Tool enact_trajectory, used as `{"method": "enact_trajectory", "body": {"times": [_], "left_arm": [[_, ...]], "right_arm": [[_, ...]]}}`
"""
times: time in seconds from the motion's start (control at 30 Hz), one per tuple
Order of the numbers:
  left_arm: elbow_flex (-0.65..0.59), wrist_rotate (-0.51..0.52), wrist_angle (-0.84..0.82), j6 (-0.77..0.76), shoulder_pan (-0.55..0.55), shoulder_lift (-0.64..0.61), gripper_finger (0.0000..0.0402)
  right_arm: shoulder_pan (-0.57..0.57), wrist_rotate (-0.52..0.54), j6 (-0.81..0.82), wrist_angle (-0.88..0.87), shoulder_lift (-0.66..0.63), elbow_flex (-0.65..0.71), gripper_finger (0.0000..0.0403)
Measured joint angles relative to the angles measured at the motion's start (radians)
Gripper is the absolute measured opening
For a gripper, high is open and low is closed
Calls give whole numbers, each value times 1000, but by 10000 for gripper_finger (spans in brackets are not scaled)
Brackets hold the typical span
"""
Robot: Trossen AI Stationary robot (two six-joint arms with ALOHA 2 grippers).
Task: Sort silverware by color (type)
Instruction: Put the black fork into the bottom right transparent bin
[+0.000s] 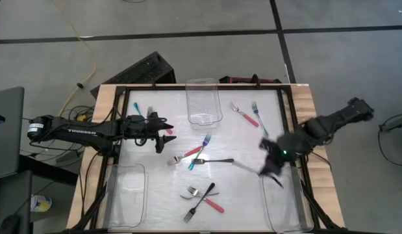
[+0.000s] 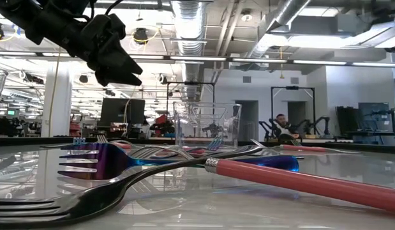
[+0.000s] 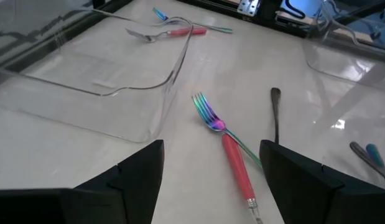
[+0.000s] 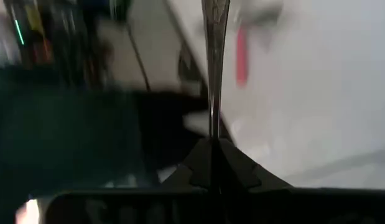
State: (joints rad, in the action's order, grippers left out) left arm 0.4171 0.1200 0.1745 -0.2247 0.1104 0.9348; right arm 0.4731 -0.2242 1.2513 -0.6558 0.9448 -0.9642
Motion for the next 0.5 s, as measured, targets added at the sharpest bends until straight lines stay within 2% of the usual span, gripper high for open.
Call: {"method": "enact_trajectory", "body": {"times": [0.13,0.2,0.37,0.5], "left_arm": [[0,0,0,38,0,0,249],[0,0,0,49,0,0,249],[0,0,0,47,0,0,249],[0,0,1,14,0,0,249]], "right_arm": [[201,-22,-31,-3,30,0,34],[270,-75,-58,-4,48,0,34],[358,-331,-234,-29,102,0,34],[361,-496,-325,-185,141,0,34]]}}
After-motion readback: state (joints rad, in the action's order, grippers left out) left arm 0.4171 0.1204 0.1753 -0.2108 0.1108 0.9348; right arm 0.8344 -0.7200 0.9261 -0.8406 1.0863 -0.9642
